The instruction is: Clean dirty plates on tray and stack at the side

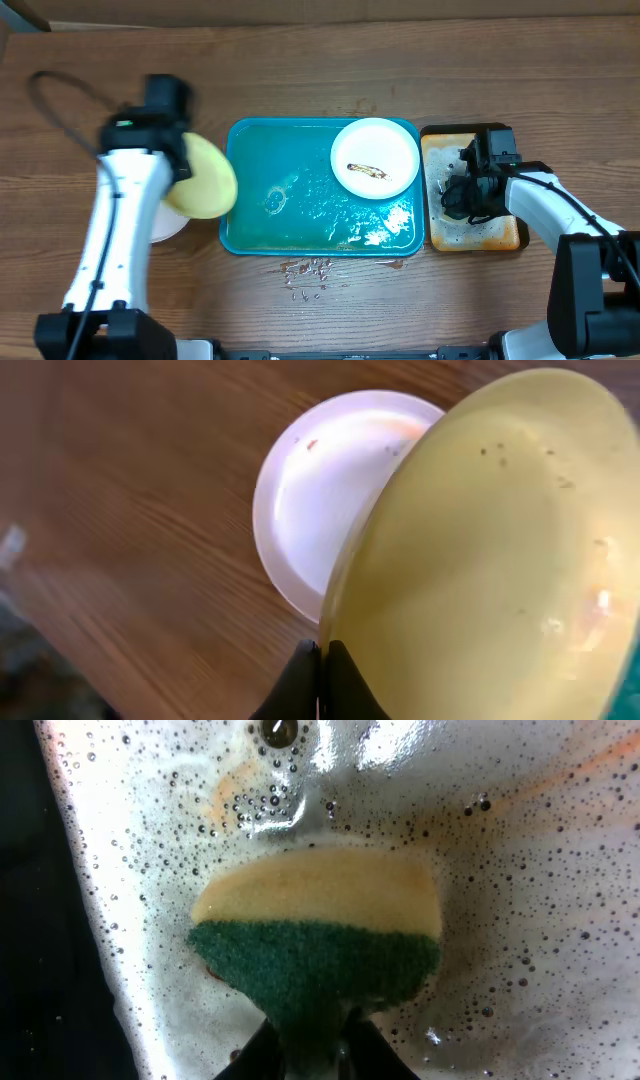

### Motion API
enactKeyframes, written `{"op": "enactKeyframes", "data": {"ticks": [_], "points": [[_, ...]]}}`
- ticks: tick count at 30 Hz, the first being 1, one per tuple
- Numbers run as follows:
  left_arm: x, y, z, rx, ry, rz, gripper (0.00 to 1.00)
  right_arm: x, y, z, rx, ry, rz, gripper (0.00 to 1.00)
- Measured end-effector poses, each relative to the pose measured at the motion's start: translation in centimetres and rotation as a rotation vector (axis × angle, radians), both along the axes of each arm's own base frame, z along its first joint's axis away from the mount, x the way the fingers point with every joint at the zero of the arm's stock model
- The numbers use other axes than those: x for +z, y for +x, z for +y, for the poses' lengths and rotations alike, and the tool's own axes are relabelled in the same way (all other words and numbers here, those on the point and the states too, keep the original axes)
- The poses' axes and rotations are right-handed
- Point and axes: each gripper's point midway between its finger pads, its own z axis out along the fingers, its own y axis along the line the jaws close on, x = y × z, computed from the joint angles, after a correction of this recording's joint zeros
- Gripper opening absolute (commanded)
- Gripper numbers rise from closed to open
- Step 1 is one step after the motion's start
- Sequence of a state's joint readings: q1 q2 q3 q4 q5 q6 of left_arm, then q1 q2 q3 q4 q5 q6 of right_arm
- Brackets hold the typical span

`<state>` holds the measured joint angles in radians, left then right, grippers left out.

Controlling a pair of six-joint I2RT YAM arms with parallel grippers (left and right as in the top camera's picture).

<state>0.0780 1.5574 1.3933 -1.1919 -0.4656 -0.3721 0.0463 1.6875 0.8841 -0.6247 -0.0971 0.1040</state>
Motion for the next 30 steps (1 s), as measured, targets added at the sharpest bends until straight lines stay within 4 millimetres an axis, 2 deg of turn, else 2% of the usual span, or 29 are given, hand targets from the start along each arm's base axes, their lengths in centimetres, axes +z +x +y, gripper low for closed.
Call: {"op": "enactKeyframes", "data": {"ticks": [5, 9, 12, 15, 17, 18, 19, 20, 21, 25, 27, 30], "points": [[-0.6, -1.1, 4.3, 0.181, -0.123, -0.066, 0.05, 0.0, 0.0, 0.0, 0.000, 0.000, 0.001, 0.16], [-0.7, -2.3, 7.8, 0.308, -0.153, -0.114, 0.04, 0.0, 0.0, 0.0, 0.000, 0.000, 0.000, 0.17], [-1.0, -2.8, 9.2, 0.355, -0.163, -0.124, 0.04, 0.0, 0.0, 0.0, 0.000, 0.000, 0.000, 0.17], [-2.5, -2.9, 10.1, 0.386, -0.181, -0.096, 0.04, 0.0, 0.0, 0.0, 0.000, 0.000, 0.000, 0.17], [-3.6, -2.9, 10.3, 0.396, -0.192, -0.063, 0.05, 0.0, 0.0, 0.0, 0.000, 0.000, 0.000, 0.17], [-4.3, -2.9, 10.3, 0.399, -0.199, -0.043, 0.11, 0.0, 0.0, 0.0, 0.000, 0.000, 0.000, 0.17], [-5.1, -2.9, 10.3, 0.401, -0.210, -0.020, 0.24, 0.0, 0.0, 0.0, 0.000, 0.000, 0.000, 0.17], [-5.4, -2.9, 10.3, 0.403, -0.213, -0.011, 0.45, 0.0, 0.0, 0.0, 0.000, 0.000, 0.000, 0.17], [-5.9, -2.8, 10.2, 0.405, -0.221, 0.001, 0.61, 0.0, 0.0, 0.0, 0.000, 0.000, 0.000, 0.17], [-6.6, -2.6, 9.6, 0.400, -0.266, 0.010, 0.62, 0.0, 0.0, 0.0, 0.000, 0.000, 0.000, 0.17], [-6.8, -2.0, 8.7, 0.382, -0.326, -0.004, 0.61, 0.0, 0.0, 0.0, 0.000, 0.000, 0.000, 0.18], [-7.0, -0.4, 5.9, 0.289, -0.473, -0.037, 0.60, 0.0, 0.0, 0.0, 0.000, 0.001, 0.001, 0.18]]}}
